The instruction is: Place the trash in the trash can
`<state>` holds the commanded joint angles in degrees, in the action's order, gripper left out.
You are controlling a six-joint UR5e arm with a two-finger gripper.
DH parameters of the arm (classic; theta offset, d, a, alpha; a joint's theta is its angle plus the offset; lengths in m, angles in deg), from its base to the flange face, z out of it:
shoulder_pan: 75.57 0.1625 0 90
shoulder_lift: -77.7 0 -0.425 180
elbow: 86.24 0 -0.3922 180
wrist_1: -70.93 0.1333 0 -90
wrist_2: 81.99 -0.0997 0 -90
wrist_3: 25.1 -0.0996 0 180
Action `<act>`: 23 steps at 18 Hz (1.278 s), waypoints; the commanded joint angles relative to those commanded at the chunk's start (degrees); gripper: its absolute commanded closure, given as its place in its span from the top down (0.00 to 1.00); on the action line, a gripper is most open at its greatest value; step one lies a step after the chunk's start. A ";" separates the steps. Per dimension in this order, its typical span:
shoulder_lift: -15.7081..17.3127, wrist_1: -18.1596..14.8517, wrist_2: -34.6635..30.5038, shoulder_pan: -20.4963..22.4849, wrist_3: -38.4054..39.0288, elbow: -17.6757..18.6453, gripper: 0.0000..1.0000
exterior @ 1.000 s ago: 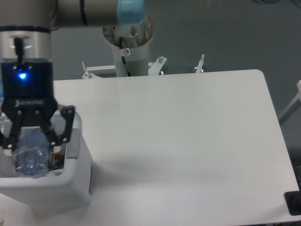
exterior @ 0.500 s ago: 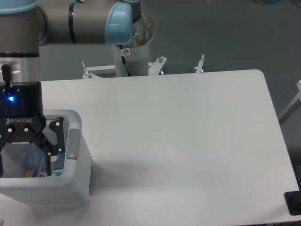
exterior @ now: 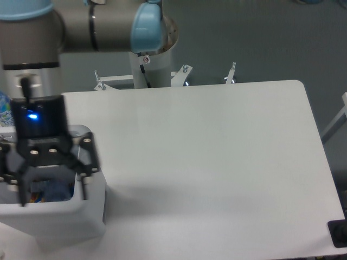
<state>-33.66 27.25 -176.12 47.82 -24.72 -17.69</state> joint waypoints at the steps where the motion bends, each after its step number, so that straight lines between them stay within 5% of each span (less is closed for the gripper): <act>1: 0.09 -0.17 -0.35 0.71 -2.72 0.70 1.00; 7: 5.26 -2.10 -5.09 7.48 -17.92 7.82 1.00; 14: 14.23 -18.35 -4.57 15.39 -44.64 12.83 1.00; 19: 16.00 -25.04 -4.05 18.38 -55.73 12.84 1.00; 23: 16.70 -26.81 -3.60 19.96 -56.89 12.83 1.00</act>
<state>-16.96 0.45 -179.73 67.78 -81.61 -4.85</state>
